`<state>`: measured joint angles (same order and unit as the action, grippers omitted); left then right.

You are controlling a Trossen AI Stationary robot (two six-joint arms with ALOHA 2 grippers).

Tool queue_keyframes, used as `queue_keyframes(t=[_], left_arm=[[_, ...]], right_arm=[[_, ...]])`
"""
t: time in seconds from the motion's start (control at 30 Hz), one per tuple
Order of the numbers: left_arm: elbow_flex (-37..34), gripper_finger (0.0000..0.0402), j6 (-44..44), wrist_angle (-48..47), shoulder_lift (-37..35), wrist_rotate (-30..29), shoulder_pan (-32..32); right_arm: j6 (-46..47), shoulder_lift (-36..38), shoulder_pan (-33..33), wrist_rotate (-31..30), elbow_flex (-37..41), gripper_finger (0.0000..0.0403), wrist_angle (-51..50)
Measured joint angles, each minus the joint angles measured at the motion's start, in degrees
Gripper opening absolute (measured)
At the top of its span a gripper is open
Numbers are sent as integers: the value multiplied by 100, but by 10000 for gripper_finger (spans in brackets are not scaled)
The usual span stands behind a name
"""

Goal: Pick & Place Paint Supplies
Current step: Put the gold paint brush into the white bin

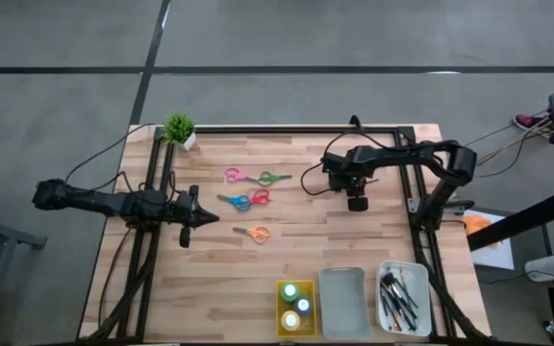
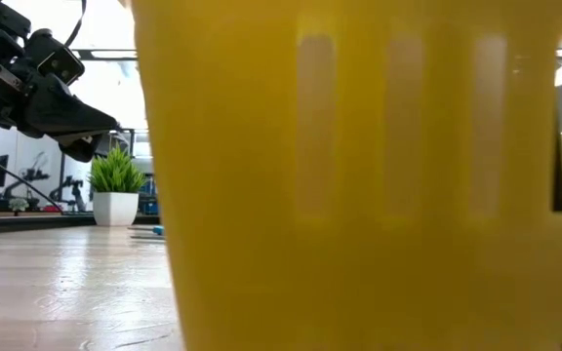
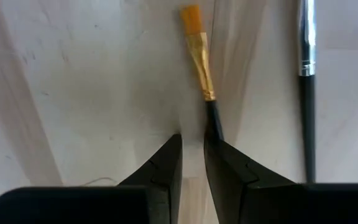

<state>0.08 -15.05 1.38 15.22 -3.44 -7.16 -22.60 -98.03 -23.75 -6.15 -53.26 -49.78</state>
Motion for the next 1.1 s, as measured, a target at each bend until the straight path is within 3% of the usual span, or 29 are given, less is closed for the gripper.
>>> queue_keyframes(t=[0.6, 1.1], left_arm=[[0, 0, 0, 0, 0, 1, 0], [0, 0, 0, -1, 0, 2, 0]], right_arm=[[-13, 491, -176, 17, 2, 63, 122], [-36, -40, -528, 130, -13, 63, 455]])
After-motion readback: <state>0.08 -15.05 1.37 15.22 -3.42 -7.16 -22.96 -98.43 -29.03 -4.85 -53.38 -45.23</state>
